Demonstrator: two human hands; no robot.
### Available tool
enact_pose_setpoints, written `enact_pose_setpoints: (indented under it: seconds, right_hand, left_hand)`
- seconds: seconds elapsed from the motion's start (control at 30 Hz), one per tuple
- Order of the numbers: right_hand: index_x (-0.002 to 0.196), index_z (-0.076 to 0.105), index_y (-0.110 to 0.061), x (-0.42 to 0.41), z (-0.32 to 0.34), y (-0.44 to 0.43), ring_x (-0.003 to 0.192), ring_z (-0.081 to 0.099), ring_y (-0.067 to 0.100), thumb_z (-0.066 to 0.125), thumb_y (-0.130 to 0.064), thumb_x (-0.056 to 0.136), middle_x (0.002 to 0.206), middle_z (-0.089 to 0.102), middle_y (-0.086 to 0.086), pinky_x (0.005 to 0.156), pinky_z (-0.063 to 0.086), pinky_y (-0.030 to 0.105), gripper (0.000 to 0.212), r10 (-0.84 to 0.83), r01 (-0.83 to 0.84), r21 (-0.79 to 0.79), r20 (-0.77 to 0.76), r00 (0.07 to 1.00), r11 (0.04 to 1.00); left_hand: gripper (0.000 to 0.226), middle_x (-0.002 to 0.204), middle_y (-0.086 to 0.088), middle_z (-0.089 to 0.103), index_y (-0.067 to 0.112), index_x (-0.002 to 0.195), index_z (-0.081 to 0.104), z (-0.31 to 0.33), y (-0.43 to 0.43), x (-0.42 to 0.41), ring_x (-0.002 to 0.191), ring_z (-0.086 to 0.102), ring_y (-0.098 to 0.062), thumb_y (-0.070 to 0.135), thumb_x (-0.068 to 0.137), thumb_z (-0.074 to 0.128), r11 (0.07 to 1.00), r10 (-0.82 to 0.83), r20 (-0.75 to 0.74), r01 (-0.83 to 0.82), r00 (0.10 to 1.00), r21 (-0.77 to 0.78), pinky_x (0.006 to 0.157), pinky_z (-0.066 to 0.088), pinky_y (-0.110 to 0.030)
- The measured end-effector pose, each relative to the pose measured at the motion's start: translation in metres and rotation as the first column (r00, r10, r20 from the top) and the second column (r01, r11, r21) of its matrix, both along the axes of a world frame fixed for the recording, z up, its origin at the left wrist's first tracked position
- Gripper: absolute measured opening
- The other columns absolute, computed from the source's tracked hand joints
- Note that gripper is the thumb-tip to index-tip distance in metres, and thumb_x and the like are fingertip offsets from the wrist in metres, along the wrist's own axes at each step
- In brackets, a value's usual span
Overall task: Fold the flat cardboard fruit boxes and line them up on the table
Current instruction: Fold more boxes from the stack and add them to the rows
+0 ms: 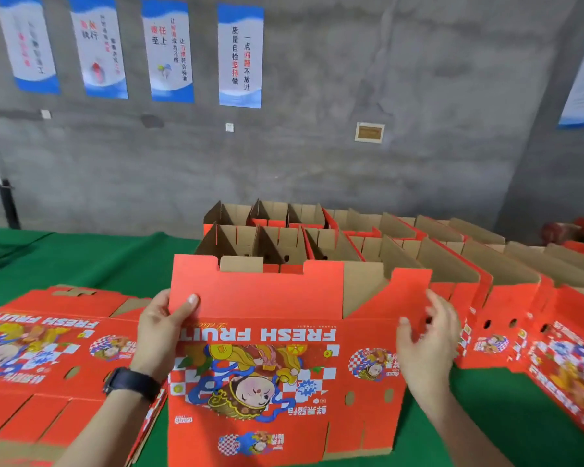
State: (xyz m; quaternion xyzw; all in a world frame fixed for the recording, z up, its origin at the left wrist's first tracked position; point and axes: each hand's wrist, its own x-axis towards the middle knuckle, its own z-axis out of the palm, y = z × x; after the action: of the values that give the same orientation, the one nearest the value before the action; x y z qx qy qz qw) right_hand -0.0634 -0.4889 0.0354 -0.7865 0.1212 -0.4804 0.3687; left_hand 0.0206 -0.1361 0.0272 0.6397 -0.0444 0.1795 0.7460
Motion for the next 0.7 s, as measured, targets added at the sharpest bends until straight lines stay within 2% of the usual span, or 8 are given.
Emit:
enact_pose_setpoints:
  seconds: [0.07,0.13,0.2,0.27,0.4,0.5,0.57,0.7]
  right_hand:
    - [0.122,0.058,-0.002,-0.003,0.007,0.009,0.099,0.056,0.009,0.064,0.004,0.084,0.119,0.057,0.01,0.095,0.044,0.024,0.039,0.134,-0.14,-0.243,-0.039,0.99,0.96]
    - [0.127,0.055,-0.009,-0.005,0.013,0.016,0.089,0.056,0.002,0.064,-0.01,0.088,0.117,0.056,0.002,0.084,0.037,0.007,0.04,0.223,-0.281,-0.261,-0.232,0.947,0.924]
    - [0.135,0.046,-0.014,-0.001,0.014,0.015,0.104,0.056,0.015,0.064,-0.024,0.09,0.125,0.053,0.0,0.088,0.039,0.019,0.05,0.199,-0.278,-0.166,-0.377,0.905,0.946]
    - [0.137,0.042,-0.015,0.0,0.02,0.01,0.1,0.054,0.015,0.065,-0.031,0.089,0.116,0.059,-0.002,0.082,0.041,0.025,0.056,0.177,-0.254,-0.109,-0.466,0.867,0.961]
    - [0.103,0.057,-0.018,0.002,0.03,0.004,0.084,0.062,0.016,0.066,-0.038,0.087,0.086,0.061,-0.006,0.07,0.049,0.031,0.028,0.183,-0.347,-0.147,-0.629,0.755,0.926]
    - [0.108,0.053,-0.024,-0.001,0.033,0.004,0.061,0.07,0.016,0.066,-0.035,0.088,0.093,0.067,-0.004,0.05,0.051,0.026,0.026,0.442,-0.514,0.098,-0.659,0.608,0.852]
    - [0.114,0.049,-0.033,-0.005,0.036,0.003,0.062,0.072,0.022,0.064,-0.035,0.09,0.11,0.063,-0.005,0.047,0.052,0.025,0.029,0.612,-0.574,0.296,-0.616,0.496,0.763]
    - [0.111,0.048,-0.043,-0.012,0.044,-0.002,0.065,0.073,0.024,0.061,-0.041,0.09,0.109,0.064,-0.008,0.05,0.054,0.025,0.025,0.675,-0.625,0.355,-0.623,0.396,0.695]
  left_hand:
    - [0.006,0.082,-0.004,0.073,0.02,0.093,0.066,-0.006,-0.016,-0.011,0.068,0.068,-0.017,0.018,0.088,0.065,0.999,-0.024,-0.004,0.024,1.0,-0.034,0.06,0.056,-0.033]
    - [0.008,0.083,-0.003,0.074,0.018,0.095,0.065,-0.009,-0.03,-0.021,0.068,0.069,-0.016,0.014,0.089,0.062,0.997,-0.06,-0.004,0.059,0.998,-0.057,0.057,0.056,-0.03]
    - [0.011,0.087,-0.005,0.074,0.019,0.097,0.064,-0.01,-0.041,-0.031,0.072,0.07,-0.019,0.012,0.089,0.061,0.994,-0.084,-0.002,0.084,0.996,-0.07,0.061,0.057,-0.033]
    - [0.012,0.087,-0.004,0.074,0.022,0.096,0.065,-0.01,-0.048,-0.039,0.073,0.071,-0.019,0.012,0.09,0.06,0.995,-0.076,0.007,0.076,0.997,-0.064,0.061,0.057,-0.032]
    - [0.013,0.087,-0.002,0.074,0.026,0.094,0.066,-0.012,-0.051,-0.047,0.071,0.071,-0.014,0.015,0.09,0.06,0.997,-0.048,0.026,0.05,0.998,-0.057,0.054,0.055,-0.023]
    - [0.019,0.094,0.001,0.074,0.031,0.097,0.065,-0.015,-0.047,-0.049,0.08,0.071,-0.014,0.014,0.089,0.06,0.998,-0.053,0.044,0.054,0.998,-0.022,0.062,0.055,-0.024]
    - [0.025,0.1,0.0,0.072,0.032,0.101,0.064,-0.019,-0.045,-0.048,0.086,0.07,-0.014,0.011,0.087,0.061,0.996,-0.088,0.048,0.089,0.995,-0.025,0.071,0.053,-0.03]
    - [0.03,0.1,-0.002,0.072,0.026,0.101,0.066,-0.017,-0.034,-0.046,0.088,0.069,-0.014,0.011,0.076,0.064,0.973,-0.217,0.058,0.221,0.974,-0.073,0.072,0.056,-0.028]
